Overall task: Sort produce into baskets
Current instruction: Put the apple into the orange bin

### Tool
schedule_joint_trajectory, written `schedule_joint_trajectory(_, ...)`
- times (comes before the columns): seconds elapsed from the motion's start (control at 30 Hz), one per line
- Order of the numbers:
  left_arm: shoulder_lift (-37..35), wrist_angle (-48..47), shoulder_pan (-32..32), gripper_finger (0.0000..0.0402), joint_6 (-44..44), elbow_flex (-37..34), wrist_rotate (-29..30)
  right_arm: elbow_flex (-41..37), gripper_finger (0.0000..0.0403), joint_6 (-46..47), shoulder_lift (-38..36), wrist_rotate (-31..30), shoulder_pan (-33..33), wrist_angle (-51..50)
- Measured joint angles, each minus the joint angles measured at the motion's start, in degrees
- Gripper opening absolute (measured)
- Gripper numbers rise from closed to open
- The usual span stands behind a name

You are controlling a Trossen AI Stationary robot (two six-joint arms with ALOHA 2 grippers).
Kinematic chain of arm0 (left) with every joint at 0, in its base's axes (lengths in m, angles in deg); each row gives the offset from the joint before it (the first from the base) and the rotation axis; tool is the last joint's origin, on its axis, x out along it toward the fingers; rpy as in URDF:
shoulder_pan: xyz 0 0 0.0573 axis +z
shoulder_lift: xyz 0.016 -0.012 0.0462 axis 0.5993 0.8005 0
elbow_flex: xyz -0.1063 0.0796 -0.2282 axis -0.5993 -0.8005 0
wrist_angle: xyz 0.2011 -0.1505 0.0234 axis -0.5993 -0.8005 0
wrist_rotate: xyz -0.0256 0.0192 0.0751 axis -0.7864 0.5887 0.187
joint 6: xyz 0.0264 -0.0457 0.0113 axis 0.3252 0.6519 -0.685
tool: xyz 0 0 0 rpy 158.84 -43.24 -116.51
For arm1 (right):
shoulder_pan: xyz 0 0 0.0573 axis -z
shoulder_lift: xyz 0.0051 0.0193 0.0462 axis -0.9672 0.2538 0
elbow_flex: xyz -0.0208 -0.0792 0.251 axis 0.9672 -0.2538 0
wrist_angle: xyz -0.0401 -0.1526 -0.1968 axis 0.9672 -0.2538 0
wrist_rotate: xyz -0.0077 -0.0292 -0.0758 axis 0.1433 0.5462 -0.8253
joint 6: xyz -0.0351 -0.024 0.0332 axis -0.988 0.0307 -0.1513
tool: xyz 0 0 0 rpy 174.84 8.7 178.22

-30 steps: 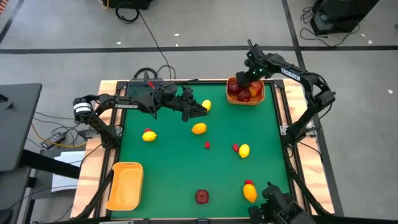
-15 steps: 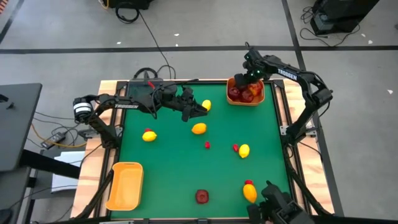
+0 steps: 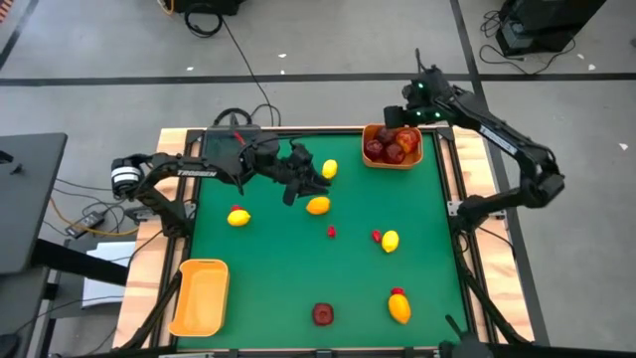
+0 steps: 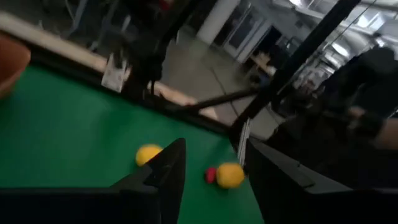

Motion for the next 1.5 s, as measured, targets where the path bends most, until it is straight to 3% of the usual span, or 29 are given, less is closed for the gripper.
schedule_joint_trajectory(0.2, -0.15, -8.63, -0.57, 0.0146, -1.36, 0.0, -3.26, 0.02, 0.0093, 0.22, -4.95, 5.51, -6.01, -1.36)
schedule_joint_trajectory(0.5, -2.64, -8.84, -9.56, 0.0144, -1.14, -0.02, 4.82, 0.02, 0.0094, -1.3, -9.77, 6.29, -18.44, -6.31)
schedule_joint_trajectory(0.8, -3.25, -10.99, -20.45, 0.0153, -0.63, -0.07, 15.36, 0.04, 0.0102, 2.42, -12.85, -3.83, -33.47, -5.12)
schedule_joint_trajectory(1.0, -3.23, -9.11, -28.54, 0.0191, -1.45, -0.07, 19.15, 0.04, 0.0116, 3.63, -12.9, -9.2, -41.91, -3.72)
schedule_joint_trajectory(1.2, -2.67, -11.62, -36.1, 0.0255, -2.04, -0.07, 32.78, 0.04, 0.0124, 5.51, -12.8, -14.72, -49.09, -3.48)
schedule_joint_trajectory(1.33, -0.62, -9.09, -39.2, 0.0299, -0.68, -0.04, 38.65, 0.05, 0.0127, 7.16, -12.6, -18.41, -54.16, -3.43)
schedule_joint_trajectory(1.5, 5.43, -10.05, -41.81, 0.0331, -1.86, 7.48, 40.52, 0.08, 0.0139, 5.66, -11.24, -23.73, -59.76, -3.21)
